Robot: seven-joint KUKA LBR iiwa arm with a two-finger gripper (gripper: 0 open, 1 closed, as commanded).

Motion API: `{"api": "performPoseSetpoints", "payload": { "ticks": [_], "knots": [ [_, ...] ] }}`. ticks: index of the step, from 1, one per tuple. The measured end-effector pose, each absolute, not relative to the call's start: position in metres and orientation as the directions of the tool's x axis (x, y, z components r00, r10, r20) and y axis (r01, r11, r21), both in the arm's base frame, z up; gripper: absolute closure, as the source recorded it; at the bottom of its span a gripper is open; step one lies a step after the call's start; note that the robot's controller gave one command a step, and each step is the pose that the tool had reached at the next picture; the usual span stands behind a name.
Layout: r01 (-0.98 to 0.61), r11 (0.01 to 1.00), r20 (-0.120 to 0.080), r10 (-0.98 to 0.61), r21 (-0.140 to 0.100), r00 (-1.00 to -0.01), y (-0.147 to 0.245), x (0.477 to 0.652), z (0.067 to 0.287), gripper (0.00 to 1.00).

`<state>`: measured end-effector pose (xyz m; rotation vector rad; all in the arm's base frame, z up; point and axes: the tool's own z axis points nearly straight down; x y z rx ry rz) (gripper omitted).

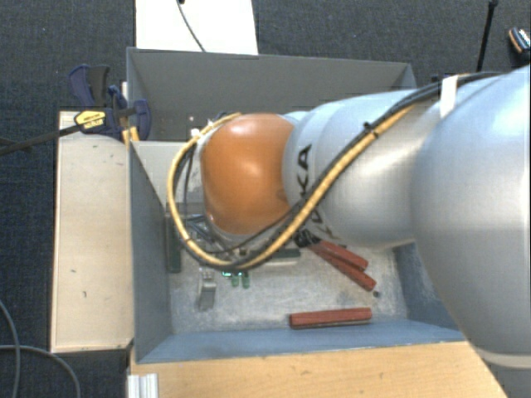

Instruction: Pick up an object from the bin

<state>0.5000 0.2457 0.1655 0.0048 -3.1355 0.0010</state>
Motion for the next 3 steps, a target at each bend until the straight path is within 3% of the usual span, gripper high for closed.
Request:
{"api": "performPoseSetpoints", "payload": {
  "ticks": [1, 2, 3],
  "knots": [
    [-0.033, 0.999, 0.006, -0.033, -0.005, -0.999, 0.146, 0.498, 0.085, 0.0],
    [-0.119, 0.993, -0.011, -0.119, -0.002, -0.993, 0.097, 0.552, 0.149, 0.0],
    [-0.128, 0.992, 0.006, -0.128, -0.001, -0.992, 0.047, 0.542, 0.066, 0.0]
  ]
}}
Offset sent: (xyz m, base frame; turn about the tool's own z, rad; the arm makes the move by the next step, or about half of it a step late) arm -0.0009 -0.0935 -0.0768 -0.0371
